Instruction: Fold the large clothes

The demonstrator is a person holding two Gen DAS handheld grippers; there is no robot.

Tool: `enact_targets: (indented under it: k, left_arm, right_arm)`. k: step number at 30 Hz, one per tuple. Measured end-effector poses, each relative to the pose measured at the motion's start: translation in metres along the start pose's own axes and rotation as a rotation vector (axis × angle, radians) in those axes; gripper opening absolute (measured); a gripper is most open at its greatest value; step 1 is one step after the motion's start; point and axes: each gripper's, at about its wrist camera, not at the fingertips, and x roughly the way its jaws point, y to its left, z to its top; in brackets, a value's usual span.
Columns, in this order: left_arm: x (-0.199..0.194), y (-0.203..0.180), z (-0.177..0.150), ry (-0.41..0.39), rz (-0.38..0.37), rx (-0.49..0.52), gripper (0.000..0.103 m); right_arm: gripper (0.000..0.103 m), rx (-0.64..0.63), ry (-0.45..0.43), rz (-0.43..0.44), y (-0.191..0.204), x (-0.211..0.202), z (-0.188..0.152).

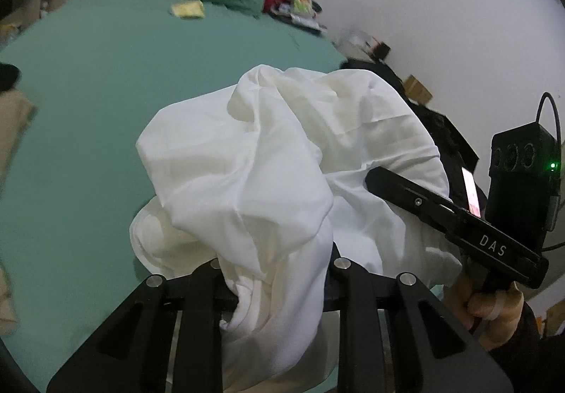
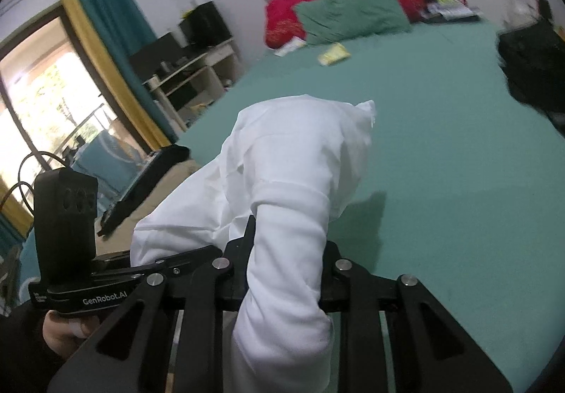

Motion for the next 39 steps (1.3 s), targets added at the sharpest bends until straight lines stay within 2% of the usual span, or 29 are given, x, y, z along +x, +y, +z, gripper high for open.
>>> enact_targets:
  k: [5,10,15,18,21,25,27,28,30,34,39]
  left_arm:
    - [-0.032,0.043,0.015,-0.057,0.038,-0.002,0.025]
    - [-0.055,0.09,0.033,-0.079,0.089,0.006,0.025]
    - [-0.052,0.136,0.054,-0.069,0.153,0.013,0.025]
    - [-0.047,0.169,0.062,-0.045,0.184,0.003,0.025]
    - [-0.035,0.205,0.063,0.001,0.211,-0.048,0.027]
    - [-0.007,0.239,0.055,0.102,0.277,-0.138,0.031]
    - [0.0,0.25,0.05,0.123,0.263,-0.199,0.042]
    - [0.0,0.253,0.049,0.123,0.261,-0.211,0.043]
    - [0.001,0.252,0.047,0.126,0.259,-0.212,0.046]
    - [0.001,0.251,0.046,0.145,0.284,-0.231,0.051]
    - [-0.027,0.238,0.034,0.088,0.335,-0.253,0.057]
  right_arm:
    - [0.023,-0.042,-0.019,0.052,0.042,0.033,0.017]
    - [0.023,-0.041,-0.024,0.116,0.077,0.078,0.025]
    - [0.023,-0.031,-0.025,0.166,0.103,0.13,0.028]
    - [0.024,-0.013,-0.008,0.176,0.106,0.164,0.026]
    - [0.024,0.014,0.028,0.175,0.105,0.197,0.022]
    - [0.026,0.053,0.125,0.124,0.091,0.237,0.005]
    - [0.036,0.067,0.157,0.096,0.083,0.246,-0.001]
    - [0.038,0.071,0.162,0.084,0.078,0.246,-0.004]
    - [0.053,0.073,0.176,0.056,0.072,0.246,-0.005]
    - [0.063,0.042,0.215,0.029,0.071,0.239,-0.002]
    - [0.081,0.008,0.258,-0.067,0.067,0.214,0.005]
